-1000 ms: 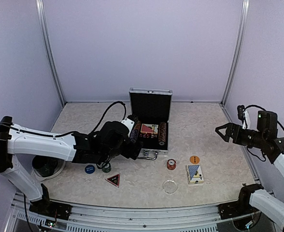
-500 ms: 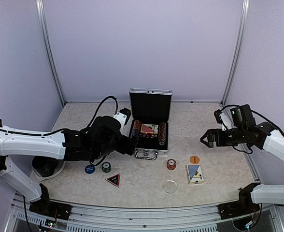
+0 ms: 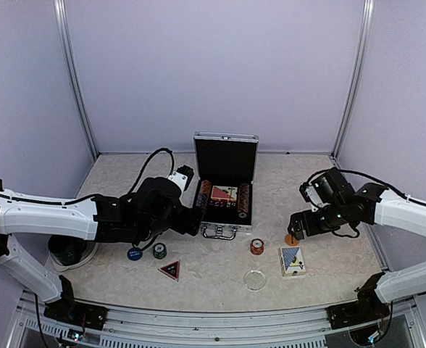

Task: Pack up texas hold em set
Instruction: Pick up the poker case from the center of the board.

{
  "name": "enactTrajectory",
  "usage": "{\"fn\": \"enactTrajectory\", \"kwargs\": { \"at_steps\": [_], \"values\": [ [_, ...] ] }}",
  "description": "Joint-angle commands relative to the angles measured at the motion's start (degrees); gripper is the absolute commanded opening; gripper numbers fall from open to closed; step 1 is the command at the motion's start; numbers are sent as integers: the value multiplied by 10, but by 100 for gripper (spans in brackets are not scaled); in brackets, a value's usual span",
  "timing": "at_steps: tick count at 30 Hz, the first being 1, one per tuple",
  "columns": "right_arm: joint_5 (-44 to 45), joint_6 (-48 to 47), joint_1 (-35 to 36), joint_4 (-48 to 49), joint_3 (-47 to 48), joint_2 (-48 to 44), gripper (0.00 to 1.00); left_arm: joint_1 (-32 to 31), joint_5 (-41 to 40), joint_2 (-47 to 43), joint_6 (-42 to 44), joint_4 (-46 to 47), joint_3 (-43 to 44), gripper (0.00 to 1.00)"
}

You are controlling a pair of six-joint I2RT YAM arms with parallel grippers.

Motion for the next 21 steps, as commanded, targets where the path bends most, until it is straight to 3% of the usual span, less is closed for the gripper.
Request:
{"fn": "enactTrajectory", "kwargs": {
  "at_steps": [1, 21],
  "values": [
    [34, 34, 32, 5, -13, 39, 99, 3, -2, -16, -9, 7, -14, 99],
    [-7, 83, 89, 69, -42, 167, 99, 6, 7, -3, -15, 32, -43, 99]
  ]
}}
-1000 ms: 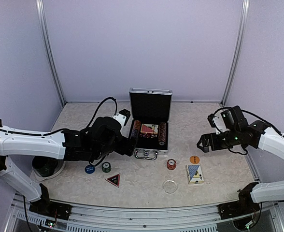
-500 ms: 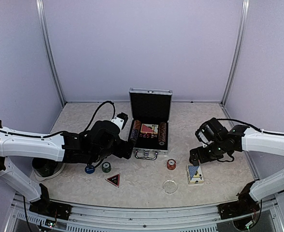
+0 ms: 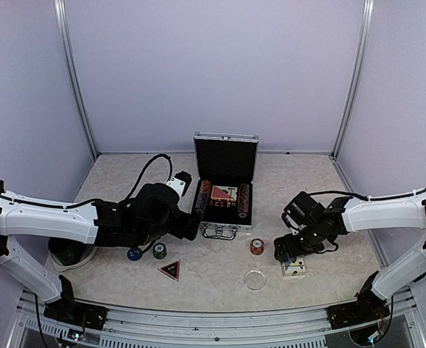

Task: Pack up texas hold em set
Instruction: Pick up the poker case from the center of the board.

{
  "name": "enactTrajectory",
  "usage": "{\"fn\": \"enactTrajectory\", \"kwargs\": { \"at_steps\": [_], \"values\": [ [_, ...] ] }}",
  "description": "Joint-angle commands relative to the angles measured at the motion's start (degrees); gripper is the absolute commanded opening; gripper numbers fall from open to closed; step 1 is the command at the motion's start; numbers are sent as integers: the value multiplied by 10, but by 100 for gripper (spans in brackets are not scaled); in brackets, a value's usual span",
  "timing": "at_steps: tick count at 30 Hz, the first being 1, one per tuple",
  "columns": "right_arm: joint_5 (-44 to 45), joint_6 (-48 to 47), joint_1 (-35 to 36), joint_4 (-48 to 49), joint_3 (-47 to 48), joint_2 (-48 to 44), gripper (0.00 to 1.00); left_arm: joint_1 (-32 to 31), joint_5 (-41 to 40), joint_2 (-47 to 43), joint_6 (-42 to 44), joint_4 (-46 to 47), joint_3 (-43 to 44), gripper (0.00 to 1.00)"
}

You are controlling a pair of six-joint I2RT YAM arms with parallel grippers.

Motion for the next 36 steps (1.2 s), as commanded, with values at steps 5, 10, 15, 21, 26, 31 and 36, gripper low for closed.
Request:
{"fn": "enactTrajectory", "kwargs": {
  "at_steps": [5, 10, 15, 21, 26, 31, 36],
  "values": [
    [18, 14, 29, -9, 5, 48, 98, 6, 0, -2, -3, 24, -15, 99],
    [18, 16, 36, -17, 9, 55, 83, 7, 8, 18, -5, 29, -9, 99],
    [33, 14, 47, -49, 36, 48, 60, 8, 5, 23, -6, 24, -9, 99],
    [63, 2, 59, -113, 101, 15, 52, 9, 6, 13, -9, 25, -15, 99],
    [85, -31, 59, -114, 166, -47, 43, 9, 15, 15, -15, 27, -14, 99],
    [89, -100, 60, -48, 209, -66, 43, 10, 23, 10, -20, 27, -13, 99],
    [86, -192, 60, 41, 246, -21, 44, 11, 36, 9, -34, 25, -11, 99]
  ]
}}
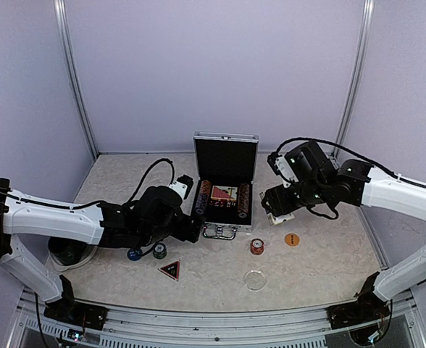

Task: Pack up texas hold em set
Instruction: Pick up the poker case from the center of the board, then place the poker case in the slot.

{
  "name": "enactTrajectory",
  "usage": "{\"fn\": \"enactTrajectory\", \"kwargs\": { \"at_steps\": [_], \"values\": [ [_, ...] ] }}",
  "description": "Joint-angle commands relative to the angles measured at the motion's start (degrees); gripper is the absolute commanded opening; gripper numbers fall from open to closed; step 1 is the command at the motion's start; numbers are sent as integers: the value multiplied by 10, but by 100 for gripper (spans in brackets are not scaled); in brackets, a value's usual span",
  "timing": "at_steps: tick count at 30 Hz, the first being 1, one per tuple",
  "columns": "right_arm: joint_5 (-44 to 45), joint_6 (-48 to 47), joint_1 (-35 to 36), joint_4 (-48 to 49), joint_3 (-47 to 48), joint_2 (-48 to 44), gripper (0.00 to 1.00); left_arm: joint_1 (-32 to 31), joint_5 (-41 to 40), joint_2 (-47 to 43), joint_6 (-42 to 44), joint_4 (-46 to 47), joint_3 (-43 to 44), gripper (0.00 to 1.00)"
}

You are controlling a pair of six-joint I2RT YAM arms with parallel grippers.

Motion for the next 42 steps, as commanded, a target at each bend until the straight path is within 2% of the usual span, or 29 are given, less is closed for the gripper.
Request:
{"fn": "enactTrajectory", "kwargs": {
  "at_steps": [1, 9, 13, 23, 32, 42],
  "values": [
    [4, -108, 6, 105, 39, 47, 44, 4, 20, -12, -20, 5, 1, 99],
    [-90, -276, 6, 267, 101, 182, 44, 4, 18, -16, -50, -17, 6, 99],
    [-145, -317, 6, 302, 140, 255, 45, 4, 14, -27, -63, -28, 3, 99],
    [-150, -400, 6, 374, 169, 370, 46, 1, 6, -47, -85, -51, -1, 99],
    [-183, -449, 1, 373, 198, 435, 49, -5, -5, -60, -98, -60, -10, 99],
    [-232, -467, -17, 345, 204, 455, 54, -9, -7, -49, -99, -63, -2, 99]
  ]
}}
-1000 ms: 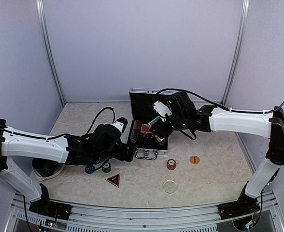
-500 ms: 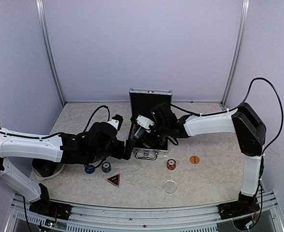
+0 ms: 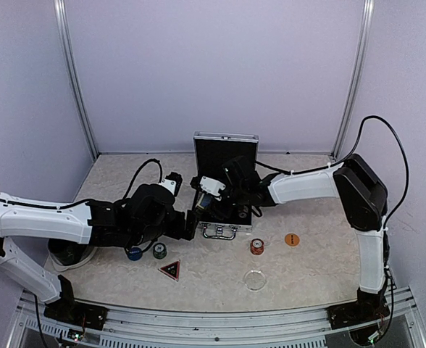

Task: Pack up texas hold em set
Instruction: Place the poker case in the slot.

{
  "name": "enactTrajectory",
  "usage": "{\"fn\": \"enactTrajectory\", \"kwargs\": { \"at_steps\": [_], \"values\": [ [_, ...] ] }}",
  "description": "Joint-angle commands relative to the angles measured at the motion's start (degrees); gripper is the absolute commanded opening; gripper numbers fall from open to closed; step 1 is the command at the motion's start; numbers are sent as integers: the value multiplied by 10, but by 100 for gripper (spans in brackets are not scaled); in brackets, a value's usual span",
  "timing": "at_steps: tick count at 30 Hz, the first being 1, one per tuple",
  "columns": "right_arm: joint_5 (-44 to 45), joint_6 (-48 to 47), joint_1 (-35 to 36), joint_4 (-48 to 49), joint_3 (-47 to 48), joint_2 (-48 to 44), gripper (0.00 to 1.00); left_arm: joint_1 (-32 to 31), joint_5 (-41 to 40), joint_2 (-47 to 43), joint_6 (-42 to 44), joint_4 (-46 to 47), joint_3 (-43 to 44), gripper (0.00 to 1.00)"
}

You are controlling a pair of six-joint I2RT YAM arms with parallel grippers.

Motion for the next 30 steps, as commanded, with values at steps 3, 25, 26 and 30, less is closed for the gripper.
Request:
{"fn": "enactTrajectory", "kwargs": {
  "at_steps": [3, 25, 26, 30],
  "values": [
    [-65, -11, -15, -31, 5, 3, 55, -3, -7, 0, -2, 2, -3, 99],
    [-171, 10, -53, -111, -11, 9, 70, -4, 5, 56, 7, 16, 24, 99],
    [-170, 12, -53, -111, -13, 3, 73, -4, 5, 58, 6, 16, 25, 99],
    [-177, 22, -52, -106, -23, -31, 85, -3, 8, 62, 9, 23, 27, 99]
  ]
}}
